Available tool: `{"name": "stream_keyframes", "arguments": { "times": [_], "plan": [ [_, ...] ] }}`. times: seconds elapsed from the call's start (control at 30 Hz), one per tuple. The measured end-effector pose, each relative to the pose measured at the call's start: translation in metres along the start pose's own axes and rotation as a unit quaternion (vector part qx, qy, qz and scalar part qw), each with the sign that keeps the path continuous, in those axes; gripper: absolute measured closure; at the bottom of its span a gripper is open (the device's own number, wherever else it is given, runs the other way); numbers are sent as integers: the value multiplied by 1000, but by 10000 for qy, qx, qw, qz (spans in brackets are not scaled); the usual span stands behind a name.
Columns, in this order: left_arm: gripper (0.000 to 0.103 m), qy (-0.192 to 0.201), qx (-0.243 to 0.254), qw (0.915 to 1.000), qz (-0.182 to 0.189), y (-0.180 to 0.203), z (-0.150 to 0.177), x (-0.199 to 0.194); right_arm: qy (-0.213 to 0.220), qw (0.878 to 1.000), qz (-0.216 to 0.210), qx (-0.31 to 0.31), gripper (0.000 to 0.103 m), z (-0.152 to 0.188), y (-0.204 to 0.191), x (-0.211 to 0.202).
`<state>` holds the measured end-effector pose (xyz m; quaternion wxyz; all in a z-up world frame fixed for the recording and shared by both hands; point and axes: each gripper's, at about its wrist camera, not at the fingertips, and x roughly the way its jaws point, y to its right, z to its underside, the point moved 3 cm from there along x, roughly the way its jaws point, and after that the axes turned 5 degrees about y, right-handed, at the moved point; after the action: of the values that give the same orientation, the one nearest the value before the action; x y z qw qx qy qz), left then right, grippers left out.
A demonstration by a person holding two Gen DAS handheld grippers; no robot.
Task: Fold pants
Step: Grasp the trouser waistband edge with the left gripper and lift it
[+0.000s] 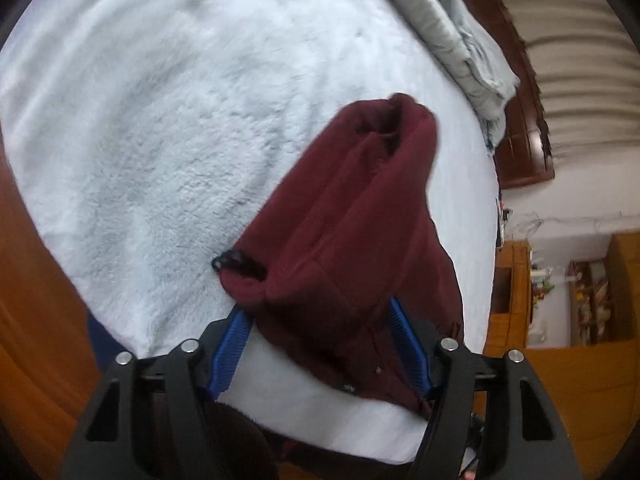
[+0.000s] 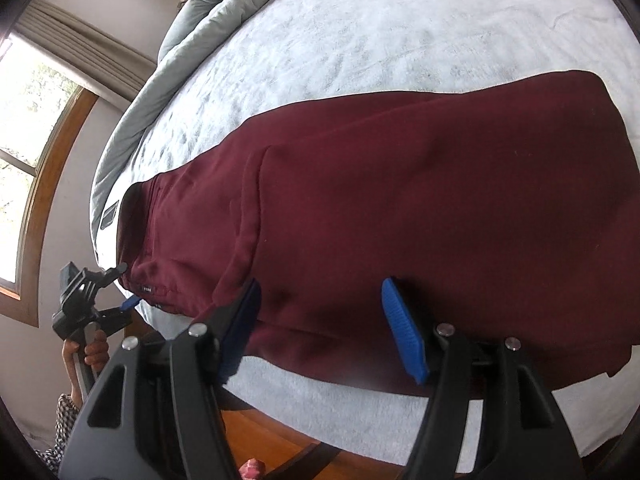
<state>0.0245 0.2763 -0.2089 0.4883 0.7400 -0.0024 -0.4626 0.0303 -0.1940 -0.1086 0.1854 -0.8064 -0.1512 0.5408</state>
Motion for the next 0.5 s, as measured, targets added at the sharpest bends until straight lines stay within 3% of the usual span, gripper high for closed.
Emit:
{"name": "stream_keyframes", "arguments": {
  "times": [0.17,0.2,0.27,0.33,0.43,0.5],
  "plan": [
    [40,109,-30,9999,-74,-3,-2,10,10,9998,97,-143,36,0,-3,4],
    [49,103,-117,9998,-157,-7,-1,12,10,9998,109,-164,35,0,-4,4],
    [56,209,-262,9993,-164,-1,0,10,1,9997,144,-213,35,1,-6,5],
    [66,380,-3,9992,-128,15,5,-1,-1,9997,122,-230,35,1,-6,4],
    [70,682,368,9970,56,42,11,-16,7,9999,67,-153,35,0,-4,5],
    [70,705,408,9966,-80,44,7,-8,13,9999,62,-146,35,0,-4,6]
  ]
}}
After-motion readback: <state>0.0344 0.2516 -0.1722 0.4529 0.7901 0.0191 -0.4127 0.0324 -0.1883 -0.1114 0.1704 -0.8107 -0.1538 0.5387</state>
